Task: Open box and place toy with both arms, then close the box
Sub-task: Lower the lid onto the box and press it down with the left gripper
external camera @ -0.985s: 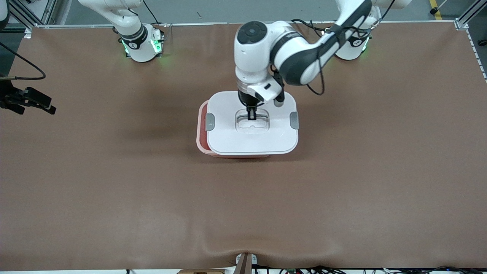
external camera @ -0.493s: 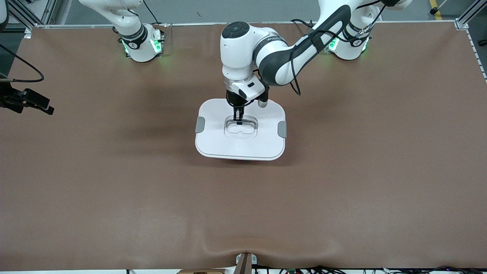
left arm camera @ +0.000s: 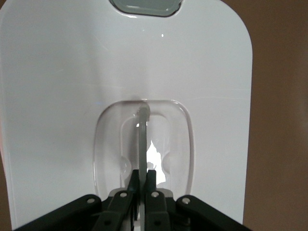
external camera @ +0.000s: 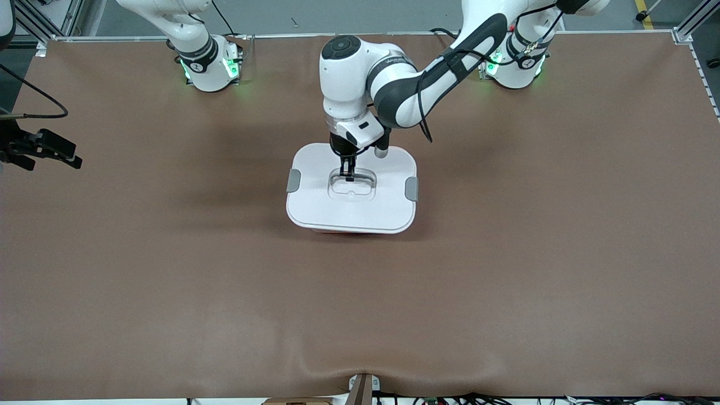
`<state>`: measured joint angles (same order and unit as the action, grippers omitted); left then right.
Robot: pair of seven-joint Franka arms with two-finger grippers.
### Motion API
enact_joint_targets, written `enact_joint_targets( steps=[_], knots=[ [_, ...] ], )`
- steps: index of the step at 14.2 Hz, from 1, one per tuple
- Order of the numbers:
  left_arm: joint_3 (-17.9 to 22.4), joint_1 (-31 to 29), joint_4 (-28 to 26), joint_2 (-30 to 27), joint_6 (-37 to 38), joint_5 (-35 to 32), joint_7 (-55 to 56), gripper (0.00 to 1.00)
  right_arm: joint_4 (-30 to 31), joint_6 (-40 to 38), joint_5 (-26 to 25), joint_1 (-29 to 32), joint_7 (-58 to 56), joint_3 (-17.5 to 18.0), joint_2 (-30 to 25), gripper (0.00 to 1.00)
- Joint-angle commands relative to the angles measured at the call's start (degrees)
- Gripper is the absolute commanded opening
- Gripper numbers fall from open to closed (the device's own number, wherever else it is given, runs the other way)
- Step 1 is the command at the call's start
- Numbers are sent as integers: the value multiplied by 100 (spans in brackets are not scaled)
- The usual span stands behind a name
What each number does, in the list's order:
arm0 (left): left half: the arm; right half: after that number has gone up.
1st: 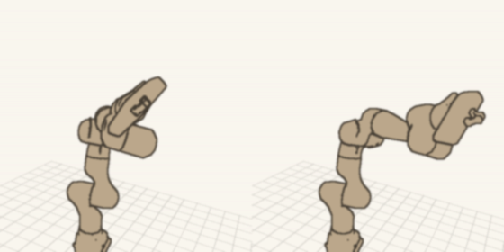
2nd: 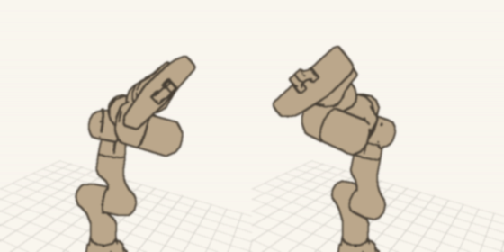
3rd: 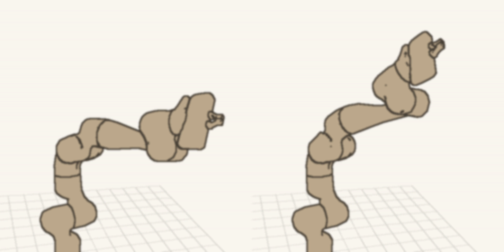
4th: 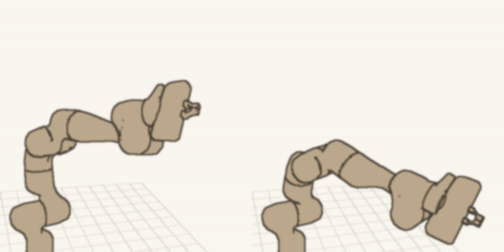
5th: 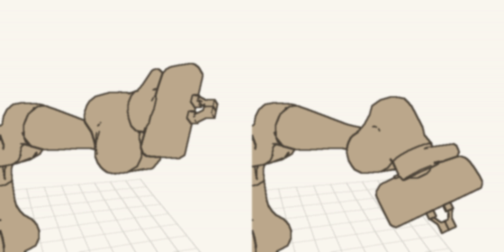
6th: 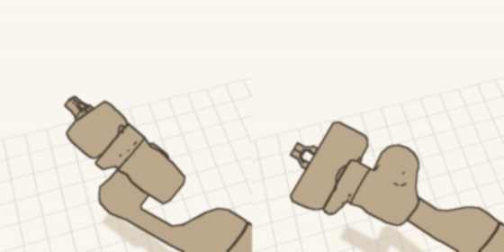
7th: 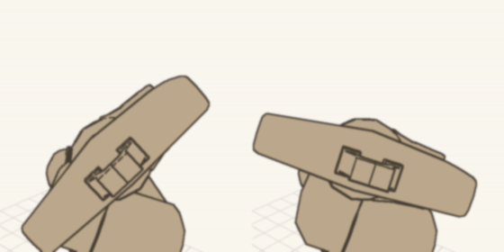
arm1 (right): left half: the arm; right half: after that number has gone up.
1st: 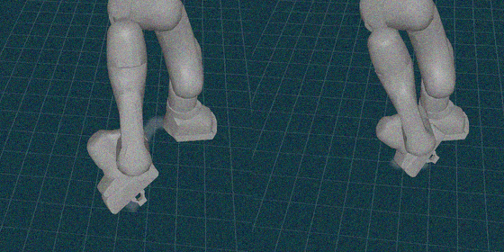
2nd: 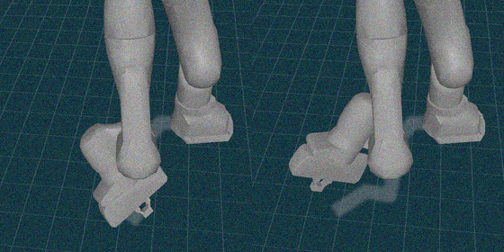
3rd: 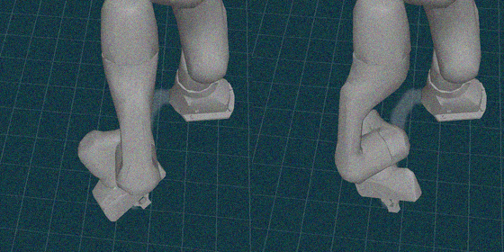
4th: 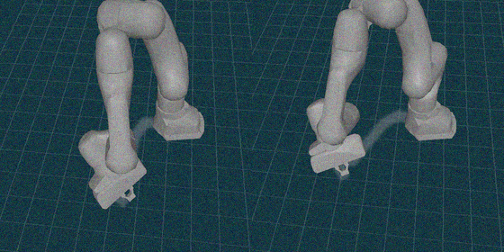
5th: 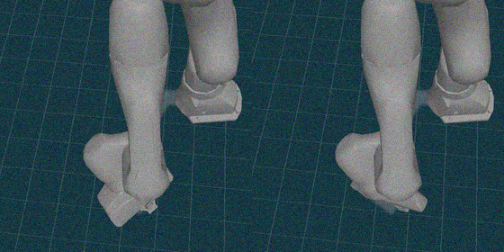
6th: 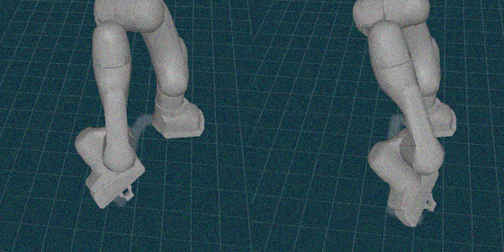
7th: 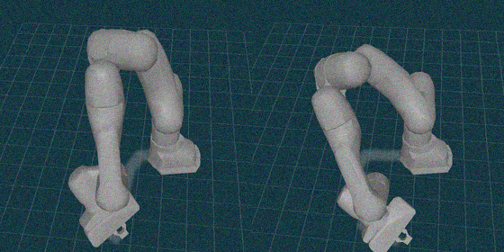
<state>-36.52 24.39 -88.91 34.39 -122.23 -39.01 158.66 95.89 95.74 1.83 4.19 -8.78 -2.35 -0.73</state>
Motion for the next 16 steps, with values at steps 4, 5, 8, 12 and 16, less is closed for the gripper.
enact_joint_targets(
  steps=[4,5,8,12,16],
  knots=[
    [14,119,-39,94,-47,-450,1238,0,-185,-2,-60,125,-177,103,11,100],
    [22,119,-73,94,-47,-458,1264,0,-185,-29,-69,125,-177,94,11,100],
    [22,101,-196,85,-38,-458,1282,0,-237,-29,-78,134,-168,94,-6,100],
    [14,66,-504,-56,-47,-458,1291,0,-238,-20,-95,90,-177,103,-6,100],
    [14,101,-531,-47,-38,-458,1361,0,-246,-29,-87,117,-168,103,-24,100]
  ],
)
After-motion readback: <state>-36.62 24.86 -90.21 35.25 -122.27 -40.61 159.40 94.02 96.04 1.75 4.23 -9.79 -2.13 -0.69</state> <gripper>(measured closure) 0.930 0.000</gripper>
